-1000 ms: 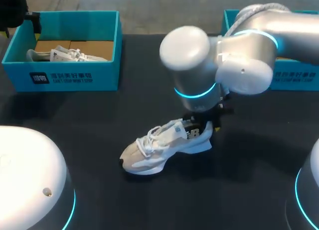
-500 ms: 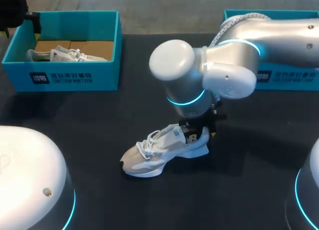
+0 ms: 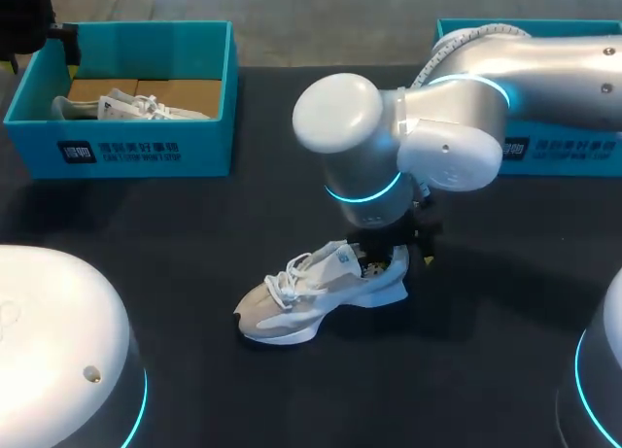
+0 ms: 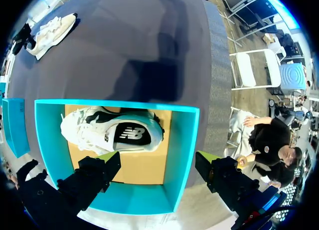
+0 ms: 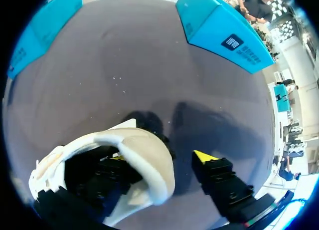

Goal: Take the shoe out of the shoebox, open the shoe tongue, remove and reinsert the insole, then place the shoe into the shoebox

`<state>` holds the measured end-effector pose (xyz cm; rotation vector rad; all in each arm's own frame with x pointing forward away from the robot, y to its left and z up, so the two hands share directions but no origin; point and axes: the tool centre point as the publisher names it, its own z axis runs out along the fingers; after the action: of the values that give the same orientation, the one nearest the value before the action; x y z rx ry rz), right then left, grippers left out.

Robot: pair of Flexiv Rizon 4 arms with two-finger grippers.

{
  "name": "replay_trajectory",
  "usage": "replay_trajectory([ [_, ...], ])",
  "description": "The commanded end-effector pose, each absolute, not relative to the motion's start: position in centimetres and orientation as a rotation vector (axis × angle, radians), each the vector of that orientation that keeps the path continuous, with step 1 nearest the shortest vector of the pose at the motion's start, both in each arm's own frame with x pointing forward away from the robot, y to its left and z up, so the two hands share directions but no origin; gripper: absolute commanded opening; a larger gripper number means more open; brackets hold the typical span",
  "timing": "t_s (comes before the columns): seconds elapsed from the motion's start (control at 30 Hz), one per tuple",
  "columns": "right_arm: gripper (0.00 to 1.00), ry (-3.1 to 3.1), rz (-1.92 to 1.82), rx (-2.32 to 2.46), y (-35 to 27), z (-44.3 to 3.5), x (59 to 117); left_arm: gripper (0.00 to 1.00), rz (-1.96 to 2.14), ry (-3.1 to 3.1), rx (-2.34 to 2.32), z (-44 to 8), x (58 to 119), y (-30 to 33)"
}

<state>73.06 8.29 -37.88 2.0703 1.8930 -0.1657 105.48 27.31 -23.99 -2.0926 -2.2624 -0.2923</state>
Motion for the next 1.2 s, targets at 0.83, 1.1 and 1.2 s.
replay_trajectory([
  [0.83, 1.0, 2.35, 0.178, 1.669, 7.8, -27.6, 71.3, 1.0, -0.295, -2.263, -2.093, -24.0, 105.4, 27.3],
  [1.1, 1.0, 2.361, 0.151, 1.623, 7.7, -27.7, 71.4, 1.0, -0.295, -2.263, -2.093, -24.0, 105.4, 27.3],
  [1.2, 1.0, 2.361, 0.151, 1.623, 7.7, -27.7, 71.4, 1.0, -0.295, -2.263, -2.093, -24.0, 105.4, 27.3],
])
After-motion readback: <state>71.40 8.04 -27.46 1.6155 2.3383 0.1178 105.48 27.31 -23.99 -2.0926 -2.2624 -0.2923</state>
